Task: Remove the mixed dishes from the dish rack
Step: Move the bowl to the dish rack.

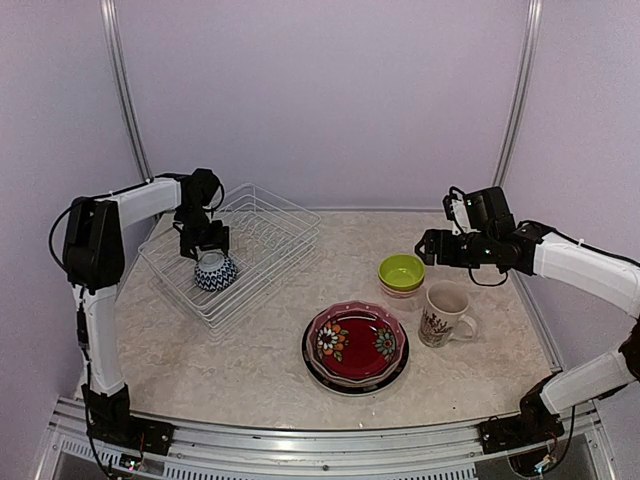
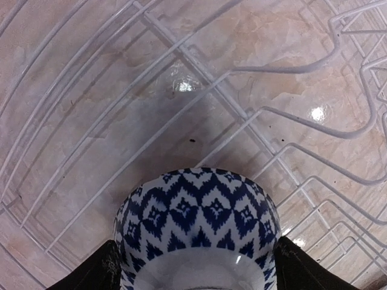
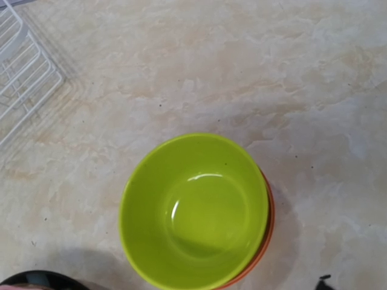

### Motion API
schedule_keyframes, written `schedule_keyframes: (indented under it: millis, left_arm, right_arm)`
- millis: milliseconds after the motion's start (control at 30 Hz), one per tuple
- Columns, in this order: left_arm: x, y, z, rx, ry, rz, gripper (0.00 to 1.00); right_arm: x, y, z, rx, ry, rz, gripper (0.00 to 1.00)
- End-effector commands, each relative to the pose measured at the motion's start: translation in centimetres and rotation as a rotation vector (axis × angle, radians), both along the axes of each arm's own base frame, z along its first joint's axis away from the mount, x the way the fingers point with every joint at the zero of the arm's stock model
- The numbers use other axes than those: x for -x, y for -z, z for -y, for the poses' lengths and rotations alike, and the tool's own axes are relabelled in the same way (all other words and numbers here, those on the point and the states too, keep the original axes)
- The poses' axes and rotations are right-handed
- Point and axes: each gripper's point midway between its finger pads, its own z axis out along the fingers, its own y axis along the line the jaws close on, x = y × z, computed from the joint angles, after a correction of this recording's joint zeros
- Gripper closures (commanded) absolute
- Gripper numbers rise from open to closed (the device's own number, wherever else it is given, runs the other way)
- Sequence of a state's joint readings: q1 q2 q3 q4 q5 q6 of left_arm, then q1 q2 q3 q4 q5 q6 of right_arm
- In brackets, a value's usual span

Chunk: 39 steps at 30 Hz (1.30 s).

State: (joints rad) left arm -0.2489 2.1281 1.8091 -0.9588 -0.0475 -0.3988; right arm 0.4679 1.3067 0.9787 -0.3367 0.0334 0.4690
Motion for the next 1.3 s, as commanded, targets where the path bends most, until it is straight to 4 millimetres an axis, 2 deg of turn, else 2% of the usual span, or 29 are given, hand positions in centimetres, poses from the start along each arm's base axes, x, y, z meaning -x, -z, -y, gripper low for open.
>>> schedule_keyframes:
  millis: [0, 100, 267, 333, 600, 733, 933, 1100, 1267]
  left_arm:
    - [1.0, -1.2, 0.4, -0.02, 0.019, 0.008, 0.12]
    - [1.5, -1.1, 1.0, -0.018, 0.032, -0.007, 0.01]
    - [2.4, -1.4, 2.2, 0.025, 0.073, -0.033, 0.01]
    - [3.0, -1.5, 3.2, 0.076, 0.098, -0.059, 0.01]
    - [3.7, -2.6, 5.0, 0.255, 0.126, -0.089, 0.01]
    - [3.2, -3.8, 4.6, 0.369, 0.108, -0.071, 0.01]
    - [2.1, -5.1, 2.7, 0.5, 0.065, -0.058, 0.01]
    - [1.8, -4.1, 2.5, 0.599, 0.052, -0.121, 0.01]
    - [1.8, -1.9, 2.8, 0.609, 0.04, -0.172, 0.01]
  right_arm:
    - [0.0, 0.0, -0.2, -0.019, -0.006, -0.001, 0.16]
    - [0.2, -0.2, 0.0, -0.019, 0.0, 0.002, 0.16]
    - [0.4, -0.6, 0.2, -0.023, 0.003, 0.015, 0.16]
    - [0.3, -0.6, 0.2, -0.021, 0.004, 0.015, 0.16]
    - [0.3, -0.2, 0.0, -0.019, 0.0, 0.004, 0.16]
    - [0.3, -0.3, 0.2, -0.018, 0.003, 0.01, 0.16]
    - [0.3, -0.2, 0.1, -0.022, 0.001, 0.009, 0.16]
    - [0.3, -0.3, 0.0, -0.025, -0.001, 0.009, 0.16]
    - [0.4, -0.4, 0.1, -0.025, 0.001, 0.011, 0.16]
